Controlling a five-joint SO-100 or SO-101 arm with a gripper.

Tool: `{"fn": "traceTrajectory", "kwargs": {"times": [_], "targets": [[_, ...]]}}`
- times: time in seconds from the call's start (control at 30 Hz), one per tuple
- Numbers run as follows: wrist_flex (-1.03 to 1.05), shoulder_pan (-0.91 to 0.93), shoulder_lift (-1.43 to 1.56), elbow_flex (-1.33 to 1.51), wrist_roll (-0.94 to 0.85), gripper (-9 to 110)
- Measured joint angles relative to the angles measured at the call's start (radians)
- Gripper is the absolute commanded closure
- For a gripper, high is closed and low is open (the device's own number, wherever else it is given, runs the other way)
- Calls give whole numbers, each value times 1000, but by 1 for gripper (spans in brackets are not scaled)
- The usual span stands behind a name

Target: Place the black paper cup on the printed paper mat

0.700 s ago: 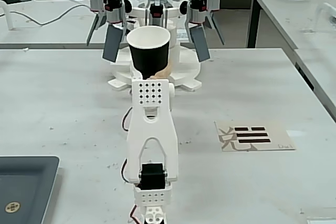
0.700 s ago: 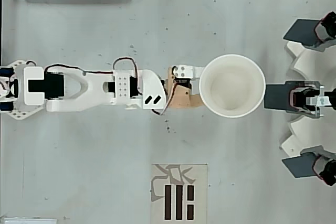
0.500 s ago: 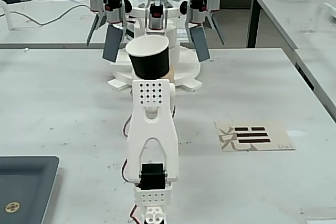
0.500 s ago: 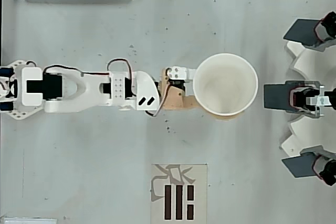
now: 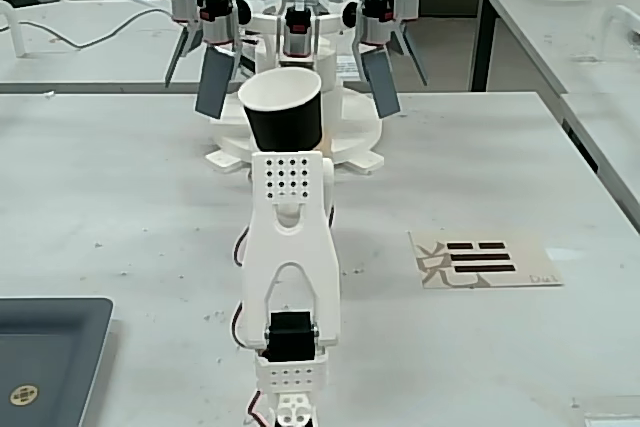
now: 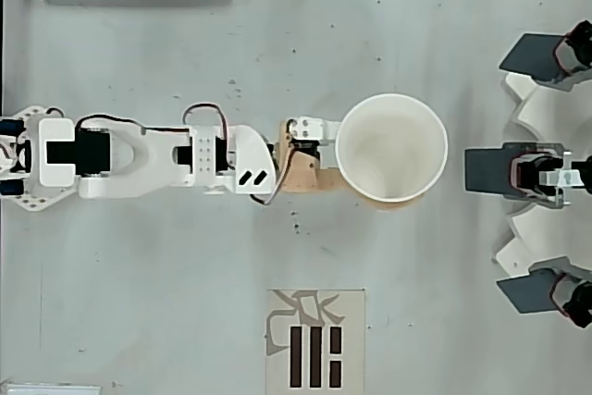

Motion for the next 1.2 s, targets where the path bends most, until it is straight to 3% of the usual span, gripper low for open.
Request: {"fn": "traceTrajectory", "kwargs": {"times": [1.2], "targets": [[-43, 0, 606, 703, 127, 95]]}}
